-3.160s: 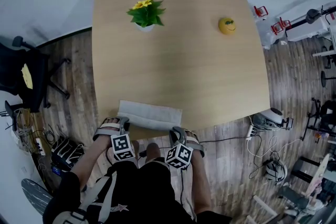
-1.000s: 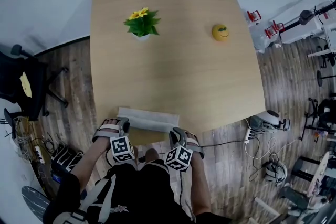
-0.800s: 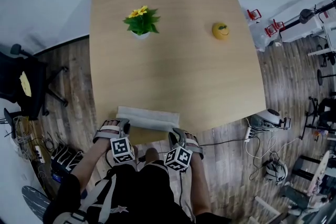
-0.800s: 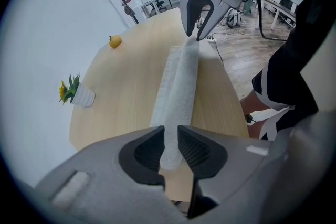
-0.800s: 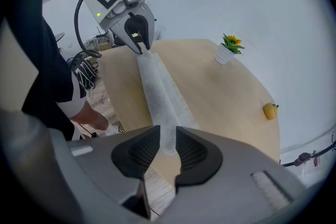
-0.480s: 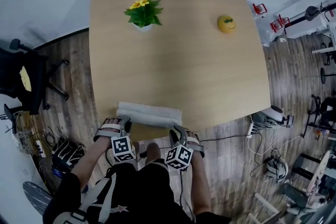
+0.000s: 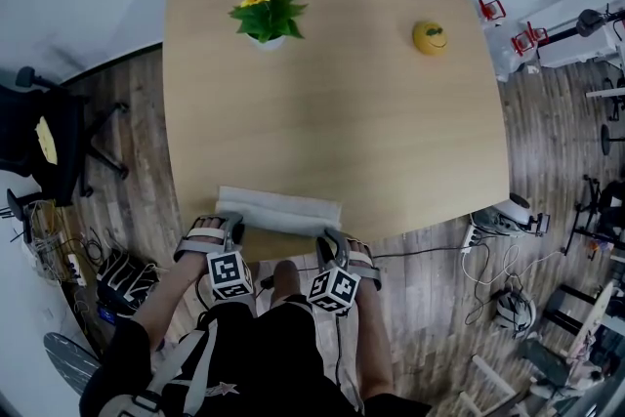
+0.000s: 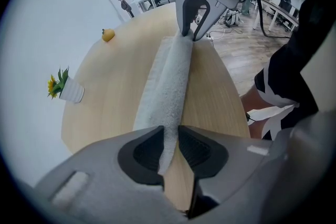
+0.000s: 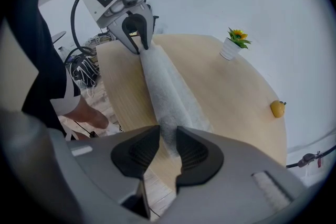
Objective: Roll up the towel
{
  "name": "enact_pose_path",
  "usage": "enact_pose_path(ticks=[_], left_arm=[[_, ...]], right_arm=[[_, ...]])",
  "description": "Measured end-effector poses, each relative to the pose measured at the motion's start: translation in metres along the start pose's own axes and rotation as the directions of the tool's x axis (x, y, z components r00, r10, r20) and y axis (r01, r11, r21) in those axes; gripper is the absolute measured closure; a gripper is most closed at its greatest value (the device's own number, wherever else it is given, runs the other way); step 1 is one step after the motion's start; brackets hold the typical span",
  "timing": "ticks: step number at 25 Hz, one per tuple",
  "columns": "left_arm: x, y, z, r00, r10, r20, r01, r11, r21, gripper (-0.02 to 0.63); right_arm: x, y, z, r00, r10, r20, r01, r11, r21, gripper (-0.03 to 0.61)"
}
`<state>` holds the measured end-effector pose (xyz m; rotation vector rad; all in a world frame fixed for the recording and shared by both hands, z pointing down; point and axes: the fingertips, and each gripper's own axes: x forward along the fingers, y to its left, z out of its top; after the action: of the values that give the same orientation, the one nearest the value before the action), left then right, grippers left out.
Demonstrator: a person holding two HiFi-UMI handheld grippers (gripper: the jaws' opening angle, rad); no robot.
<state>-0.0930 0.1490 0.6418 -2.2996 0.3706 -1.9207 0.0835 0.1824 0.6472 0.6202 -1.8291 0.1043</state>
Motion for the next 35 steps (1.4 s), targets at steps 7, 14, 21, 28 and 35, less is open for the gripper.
enact_pose_path(ticks=[7,14,21,28,35], left_arm=[[0.004,0.003,0.001,1.0,0.005,0.0,-0.005,1.0,-0.003,0.52],[0.005,0.004,0.0,1.0,0.001,-0.007,-0.001,1.0,-0.009,0.539],[-0.001,-0.001,0.0,1.0,0.01,-0.001,-0.01,1.0,-0.002,0.56],[-0.004,-0.015,-0.002,1.0,-0.011,0.003,0.011,1.0,0.001,0.56],[-0.008,-0.009,-0.003,0.999,-0.018,-0.036,0.017,1.0,-0.012,0.551]], right_arm=[[0.002,-0.002,0.0,1.0,-0.017,0.017,0.017,1.0,-0.001,0.469],[0.003,-0.003,0.0,1.0,-0.022,0.013,0.022,0.999,-0.026,0.492],[-0.003,0.001,-0.001,1.0,-0.024,0.011,0.024,0.999,-0.043,0.511],[-0.005,0.012,-0.003,1.0,-0.01,0.006,0.01,0.999,-0.049,0.512],[-0.009,0.007,-0.001,1.0,0.0,-0.011,-0.001,1.0,-0.016,0.5]])
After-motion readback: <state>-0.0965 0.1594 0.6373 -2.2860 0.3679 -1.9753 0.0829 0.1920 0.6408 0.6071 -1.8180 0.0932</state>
